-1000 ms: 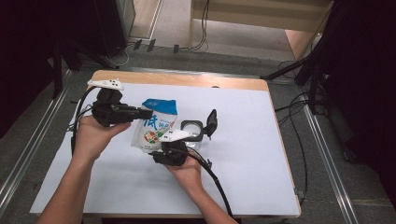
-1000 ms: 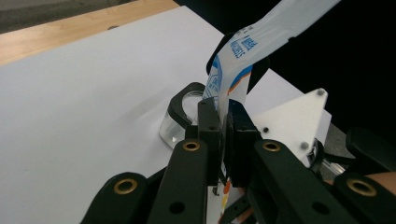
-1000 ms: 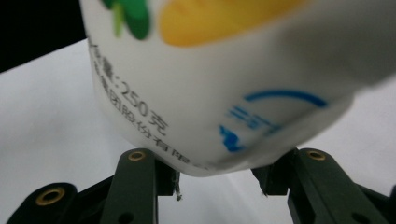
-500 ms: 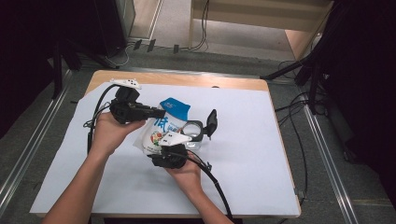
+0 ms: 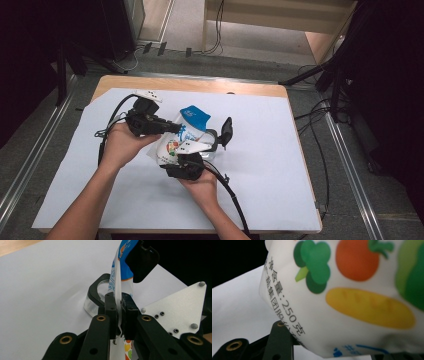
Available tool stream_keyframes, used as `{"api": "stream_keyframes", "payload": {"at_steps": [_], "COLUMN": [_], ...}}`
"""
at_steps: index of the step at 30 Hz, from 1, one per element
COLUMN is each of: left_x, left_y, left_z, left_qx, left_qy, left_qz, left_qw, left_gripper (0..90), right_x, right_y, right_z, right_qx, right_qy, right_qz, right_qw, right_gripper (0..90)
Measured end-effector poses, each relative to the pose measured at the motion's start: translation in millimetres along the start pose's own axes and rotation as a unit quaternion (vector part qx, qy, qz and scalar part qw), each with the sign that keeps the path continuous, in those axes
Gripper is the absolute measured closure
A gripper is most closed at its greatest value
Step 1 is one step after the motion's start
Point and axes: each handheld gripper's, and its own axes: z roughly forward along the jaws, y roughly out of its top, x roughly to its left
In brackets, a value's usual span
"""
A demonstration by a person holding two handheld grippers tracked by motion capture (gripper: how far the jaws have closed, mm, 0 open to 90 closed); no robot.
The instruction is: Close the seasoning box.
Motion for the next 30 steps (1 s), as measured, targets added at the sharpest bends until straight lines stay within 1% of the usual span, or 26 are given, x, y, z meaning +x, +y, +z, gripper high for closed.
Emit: {"api": "stream_keyframes", "payload": {"at_steps": [2,4,7,8,9,10,11,12,13,15,17,18,20,21,22,23,27,29,30], "left_x": [-0.5,-0.7,-3.3,-4.9,-6.0,-6.0,-6.0,-5.4,-4.8,-3.8,-2.4,-1.7,-0.1,0.3,0.7,0.7,0.3,0.7,0.2], "left_y": [2.4,5.3,10.7,12.4,13.8,14.8,15.1,15.3,15.4,14.2,12.4,11.6,9.6,9.1,9.2,9.5,10.7,11.7,12.2], "left_z": [4.2,6.8,10.1,10.9,11.8,12.3,13.2,13.7,14.0,14.4,14.5,14.7,15.2,15.5,15.1,15.0,14.6,13.8,13.9], "left_qx": [0.002,0.007,0.012,0.016,0.017,0.019,0.014,0.014,0.014,0.008,0.009,0.014,0.016,0.015,0.019,0.023,0.034,0.036,0.034], "left_qy": [0.003,0.003,0.004,0.007,0.009,0.007,0.002,-0.003,-0.002,-0.005,-0.011,-0.010,-0.013,-0.014,-0.013,-0.011,0.000,0.007,0.007], "left_qz": [-0.002,-0.004,0.002,0.006,0.008,0.008,0.004,0.004,0.003,-0.001,-0.005,-0.006,-0.007,-0.010,-0.011,-0.012,-0.009,-0.009,-0.014], "left_qw": [1.0000,1.0000,0.9999,0.9998,0.9998,0.9998,0.9999,0.9999,0.9999,1.0000,0.9999,0.9998,0.9998,0.9997,0.9997,0.9996,0.9994,0.9993,0.9993], "left_gripper": [86.6,87.5,88.2,88.1,88.1,88.0,87.8,87.7,87.3,86.1,84.0,82.8,80.5,80.7,82.0,83.8,88.7,89.4,89.5], "right_x": [-1.4,-2.4,-3.1,-3.8,-4.6,-6.6,-8.0,-8.5,-8.4,-8.4,-8.2,-8.4,-9.7,-9.8,-9.9,-9.9,-8.1,-6.8,-5.9], "right_y": [-0.1,0.2,0.7,1.2,1.5,1.8,2.1,2.4,2.6,2.8,2.8,2.9,3.4,3.7,4.0,4.0,4.4,5.3,6.0], "right_z": [-0.5,-1.4,-1.3,-1.4,-2.2,-3.3,-4.1,-4.8,-5.4,-6.0,-6.1,-6.2,-6.5,-6.6,-6.4,-6.1,-4.8,-4.3,-4.4], "right_qx": [0.003,0.004,0.005,0.002,0.002,-0.002,-0.005,-0.005,-0.005,-0.005,-0.005,-0.007,-0.013,-0.015,-0.016,-0.014,-0.008,-0.006,-0.004], "right_qy": [0.001,-0.003,-0.003,-0.001,0.002,0.005,0.007,0.008,0.009,0.014,0.015,0.018,0.031,0.035,0.039,0.038,0.037,0.033,0.029], "right_qz": [0.007,0.007,0.006,0.007,0.017,0.026,0.033,0.035,0.036,0.042,0.043,0.047,0.057,0.061,0.063,0.059,0.057,0.047,0.043], "right_qw": [1.0000,1.0000,1.0000,1.0000,0.9999,0.9996,0.9994,0.9993,0.9993,0.9990,0.9989,0.9987,0.9978,0.9974,0.9971,0.9974,0.9976,0.9983,0.9987], "right_gripper": [55.7,54.9,50.8,51.4,54.6,57.2,59.2,61.7,62.7,63.6,64.1,64.3,64.6,64.6,64.6,64.6,63.7,60.6,58.6]}}
